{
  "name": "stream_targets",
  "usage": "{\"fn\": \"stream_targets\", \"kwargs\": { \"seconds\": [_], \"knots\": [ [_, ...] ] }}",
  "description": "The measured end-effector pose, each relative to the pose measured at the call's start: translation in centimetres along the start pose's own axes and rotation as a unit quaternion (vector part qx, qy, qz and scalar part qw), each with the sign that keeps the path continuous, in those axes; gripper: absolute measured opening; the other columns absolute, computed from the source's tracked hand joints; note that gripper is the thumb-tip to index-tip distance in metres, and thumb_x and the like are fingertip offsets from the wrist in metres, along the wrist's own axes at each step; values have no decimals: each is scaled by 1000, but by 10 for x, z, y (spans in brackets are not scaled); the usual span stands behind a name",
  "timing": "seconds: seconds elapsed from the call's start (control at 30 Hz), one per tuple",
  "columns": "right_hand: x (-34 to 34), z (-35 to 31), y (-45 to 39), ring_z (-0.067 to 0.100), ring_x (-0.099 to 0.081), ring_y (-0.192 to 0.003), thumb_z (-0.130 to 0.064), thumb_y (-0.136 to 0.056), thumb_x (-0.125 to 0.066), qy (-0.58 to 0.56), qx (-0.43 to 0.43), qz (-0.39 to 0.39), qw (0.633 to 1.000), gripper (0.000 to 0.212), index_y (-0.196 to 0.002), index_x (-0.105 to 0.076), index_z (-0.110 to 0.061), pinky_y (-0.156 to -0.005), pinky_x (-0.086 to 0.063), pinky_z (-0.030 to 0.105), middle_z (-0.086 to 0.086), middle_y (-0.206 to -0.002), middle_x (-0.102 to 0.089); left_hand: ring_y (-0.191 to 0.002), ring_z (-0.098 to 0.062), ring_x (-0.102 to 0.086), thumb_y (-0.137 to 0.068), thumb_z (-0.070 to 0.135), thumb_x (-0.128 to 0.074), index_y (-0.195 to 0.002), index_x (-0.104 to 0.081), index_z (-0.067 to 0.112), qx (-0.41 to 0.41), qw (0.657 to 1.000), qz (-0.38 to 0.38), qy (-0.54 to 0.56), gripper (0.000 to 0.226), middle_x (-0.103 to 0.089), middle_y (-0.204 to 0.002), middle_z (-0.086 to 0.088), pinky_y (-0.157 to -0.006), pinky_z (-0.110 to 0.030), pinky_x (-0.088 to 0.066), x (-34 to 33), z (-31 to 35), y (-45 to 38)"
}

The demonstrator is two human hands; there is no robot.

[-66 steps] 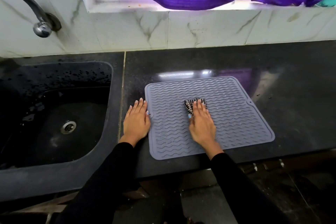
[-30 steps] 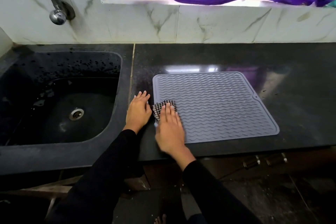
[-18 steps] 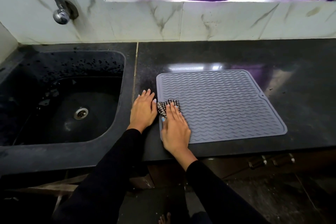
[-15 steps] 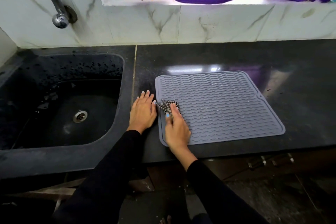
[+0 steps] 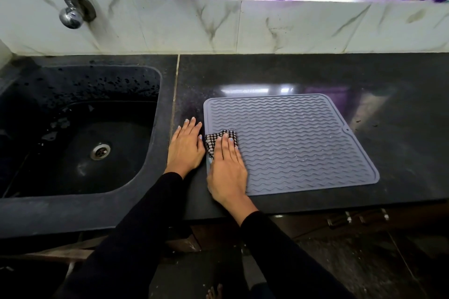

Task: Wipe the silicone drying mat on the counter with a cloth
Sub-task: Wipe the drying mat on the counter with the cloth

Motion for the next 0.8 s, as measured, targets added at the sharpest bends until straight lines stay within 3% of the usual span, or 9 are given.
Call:
{"fn": "stream_targets", "kwargs": {
  "seconds": [0.17, 0.3, 0.33, 0.43, 0.5, 0.53, 0.6, 0.67, 0.8],
  "knots": [
    [16, 18, -8, 16, -31, -138, -19, -99, -35, -188, -67, -37, 979, 47, -145, -30, -19, -113, -23, 29, -1, -149, -35, -143, -21, -18, -97, 21, -33, -142, -33, 10, 0, 1000, -18, -16, 46, -25, -153, -9, -117, -34, -9, 0, 2, 2],
    [31, 58, -19, 24, -59, -99, -15, -98, -39, -644, -307, 18, 701, 36, -132, -48, -6, -80, -50, 32, 9, -112, -62, -144, -19, -13, -98, 26, -30, -144, -29, 11, 5, 999, -33, -24, 49, -21, -154, -8, -118, -35, -7, -1, 3, 2],
    [39, 65, -23, 23, -58, -103, -16, -99, -39, -641, -309, 47, 701, 36, -132, -48, -7, -83, -49, 32, 11, -118, -61, -144, -18, -13, -98, 27, -29, -144, -29, 11, 6, 999, -36, -26, 49, -21, -155, -8, -118, -35, -7, -1, 4, 3],
    [67, 63, -34, 12, -59, -92, -22, -99, -39, -412, -213, 96, 880, 41, -140, -40, -20, -78, -47, 21, -1, -108, -63, -144, -18, -12, -99, 29, -27, -144, -28, 11, 6, 999, -42, -28, 49, -20, -155, -8, -118, -35, -6, -3, 3, 3],
    [58, 42, -37, 6, -54, -74, -22, -99, -38, -260, -114, 33, 958, 44, -143, -34, -22, -67, -44, 16, -5, -96, -58, -144, -18, -12, -99, 33, -23, -145, -27, 11, 5, 998, -47, -35, 51, -20, -155, -8, -118, -35, -6, -3, 2, 2],
    [43, 33, -35, 10, -57, -92, -22, -99, -37, -185, -75, -11, 980, 46, -145, -30, -20, -83, -45, 19, -1, -114, -57, -144, -18, -11, -99, 33, -23, -145, -26, 11, 4, 998, -51, -40, 51, -19, -155, -7, -118, -35, -6, -4, 2, 3],
    [13, 24, -29, 21, -22, -142, -25, -99, -32, -17, -7, -57, 998, 54, -149, -14, -11, -116, -11, 32, 8, -154, -21, -145, -18, -9, -99, 33, -22, -146, -22, 11, 6, 997, -59, -57, 52, -16, -156, -7, -118, -35, -4, -7, 1, 2],
    [1, 23, -26, 20, 5, -146, -30, -99, -26, 53, 22, -52, 997, 60, -149, -3, -6, -115, 9, 31, 11, -158, 2, -145, -18, -7, -96, 36, -15, -147, -19, 11, 9, 995, -66, -75, 57, -13, -156, -6, -118, -35, -3, -10, 0, 2],
    [6, 28, -31, 18, 4, -146, -25, -100, -27, 50, 42, -58, 996, 57, -149, -4, -8, -114, 9, 28, 8, -158, 2, -145, -19, -8, -91, 38, -10, -147, -19, 9, 6, 993, -81, -82, 63, -13, -156, -8, -117, -36, -2, -11, 2, 0]
  ]
}}
Point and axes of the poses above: each hand's wrist, its own y-axis away from the middle knuckle, its own x-axis out of the back of the hand, z = x × y, the point moved 7 cm from there along -y, towards the middle knuckle
